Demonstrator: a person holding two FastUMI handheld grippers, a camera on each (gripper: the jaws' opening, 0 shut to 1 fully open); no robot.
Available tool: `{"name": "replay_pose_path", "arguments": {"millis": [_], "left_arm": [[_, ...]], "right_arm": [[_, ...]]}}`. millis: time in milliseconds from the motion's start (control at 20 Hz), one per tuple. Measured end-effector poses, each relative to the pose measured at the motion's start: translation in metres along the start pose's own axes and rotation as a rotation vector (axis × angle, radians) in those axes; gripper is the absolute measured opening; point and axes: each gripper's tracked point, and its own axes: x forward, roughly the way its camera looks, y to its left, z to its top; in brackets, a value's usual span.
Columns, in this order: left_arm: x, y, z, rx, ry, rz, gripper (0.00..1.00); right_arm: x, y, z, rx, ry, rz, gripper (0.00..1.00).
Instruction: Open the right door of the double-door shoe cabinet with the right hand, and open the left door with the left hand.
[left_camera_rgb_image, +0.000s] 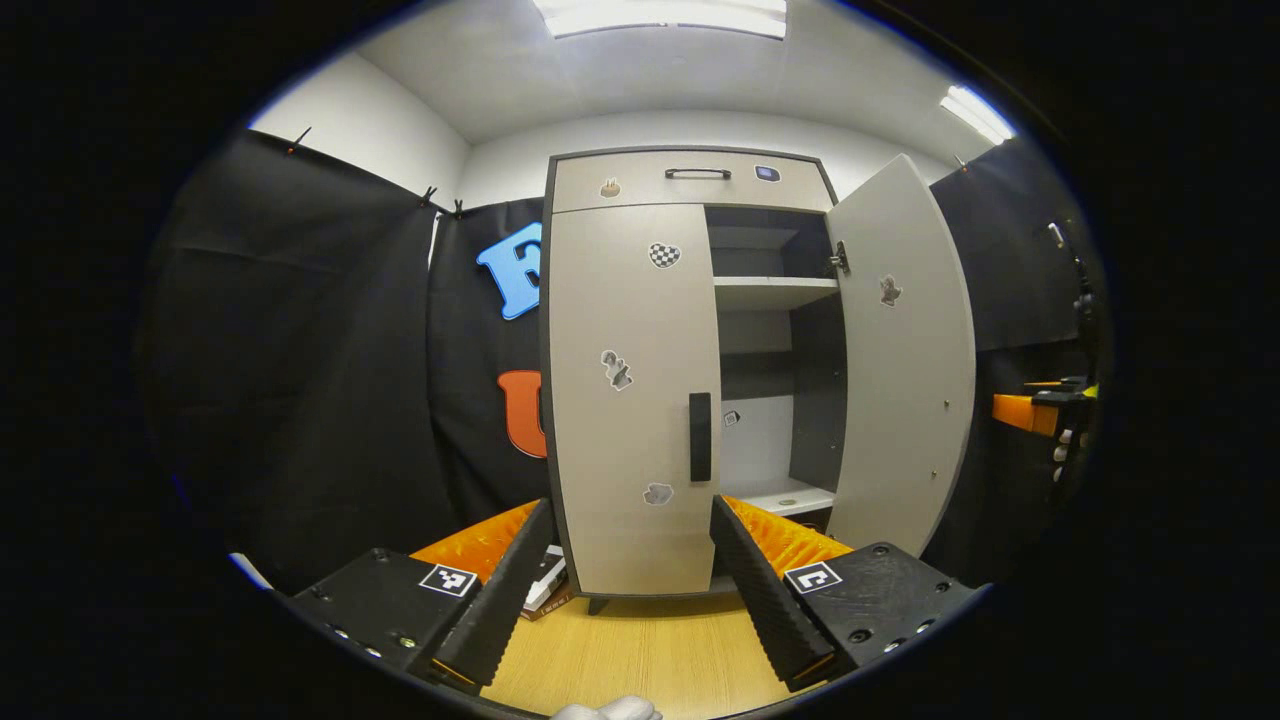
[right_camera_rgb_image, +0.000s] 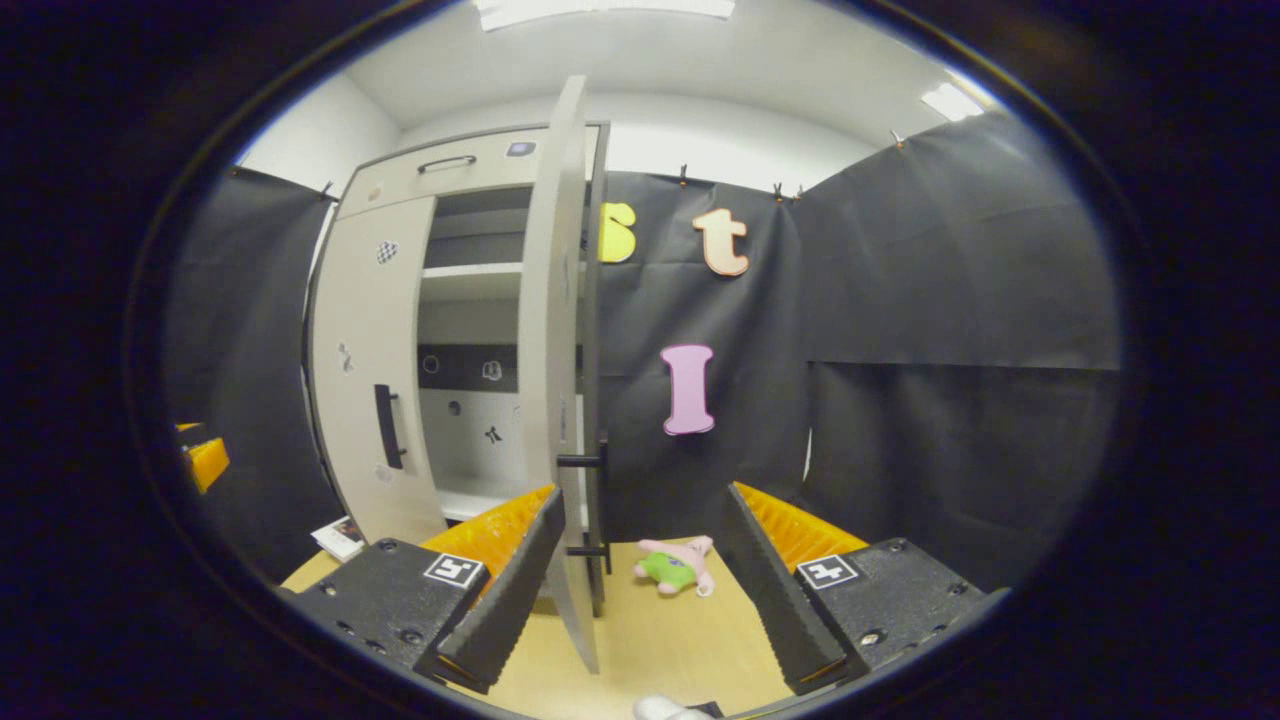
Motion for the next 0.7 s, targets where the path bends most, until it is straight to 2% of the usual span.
{"name": "replay_pose_path", "arguments": {"millis": [400,550,700], "left_arm": [[0.036,0.001,-0.014,0.006,0.021,-0.003,0.96],[0.061,-0.002,-0.019,0.012,0.025,-0.012,0.95],[0.092,-0.013,-0.019,-0.006,0.023,-0.033,0.96]], "right_arm": [[-0.014,0.045,-0.011,0.004,0.015,0.173,0.99],[-0.017,0.05,-0.013,0.001,0.029,0.193,0.99],[-0.016,0.046,-0.012,-0.007,0.022,0.176,0.99]]}}
